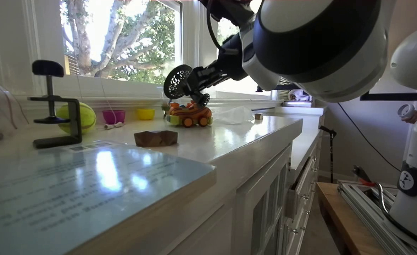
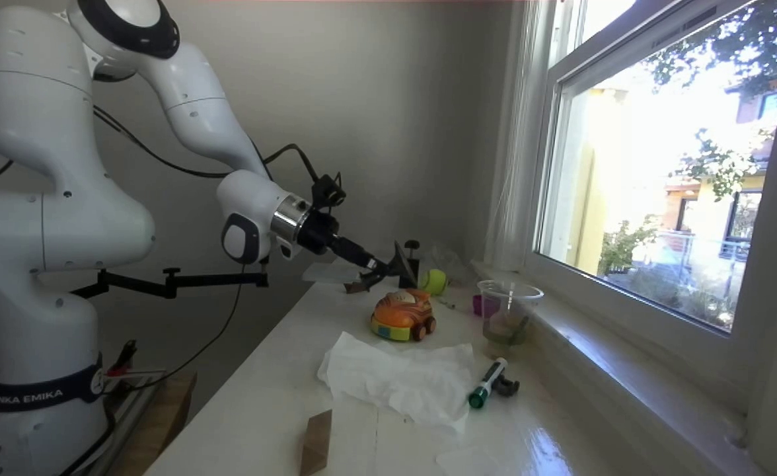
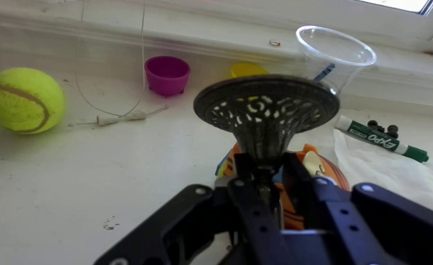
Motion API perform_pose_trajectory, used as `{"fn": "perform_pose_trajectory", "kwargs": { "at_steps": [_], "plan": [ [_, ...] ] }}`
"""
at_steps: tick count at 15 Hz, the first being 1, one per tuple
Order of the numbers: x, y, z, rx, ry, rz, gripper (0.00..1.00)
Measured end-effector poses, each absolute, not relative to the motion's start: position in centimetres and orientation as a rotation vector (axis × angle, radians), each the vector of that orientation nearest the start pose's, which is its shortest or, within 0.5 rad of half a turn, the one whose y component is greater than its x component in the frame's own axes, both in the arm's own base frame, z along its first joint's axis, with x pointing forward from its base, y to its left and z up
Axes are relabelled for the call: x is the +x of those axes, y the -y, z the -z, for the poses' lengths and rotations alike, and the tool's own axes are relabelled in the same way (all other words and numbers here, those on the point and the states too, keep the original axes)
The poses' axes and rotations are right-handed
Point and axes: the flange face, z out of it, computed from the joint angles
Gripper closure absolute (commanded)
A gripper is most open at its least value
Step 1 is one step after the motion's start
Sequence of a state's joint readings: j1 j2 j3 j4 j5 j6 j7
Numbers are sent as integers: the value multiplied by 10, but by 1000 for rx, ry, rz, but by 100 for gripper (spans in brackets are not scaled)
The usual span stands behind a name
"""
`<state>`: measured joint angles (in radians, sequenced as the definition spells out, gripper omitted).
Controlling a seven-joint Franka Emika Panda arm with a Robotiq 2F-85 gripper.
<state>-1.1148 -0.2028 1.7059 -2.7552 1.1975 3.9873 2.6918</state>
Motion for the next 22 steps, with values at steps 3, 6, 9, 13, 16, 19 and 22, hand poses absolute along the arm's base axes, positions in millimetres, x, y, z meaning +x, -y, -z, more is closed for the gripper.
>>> {"fn": "perform_pose_trajectory", "kwargs": {
  "at_steps": [3, 6, 9, 13, 16, 19, 22],
  "plan": [
    [366, -97, -353, 227, -1982, 342, 93],
    [369, -103, -352, 188, -2003, 291, 93],
    [371, -105, -349, 179, -2027, 244, 93],
    [372, -104, -345, 214, -2062, 192, 93],
    [373, -102, -340, 241, -2091, 161, 93],
    [373, -101, -334, 265, -2121, 127, 93],
    [373, -100, -330, 286, -2139, 102, 71]
  ]
}}
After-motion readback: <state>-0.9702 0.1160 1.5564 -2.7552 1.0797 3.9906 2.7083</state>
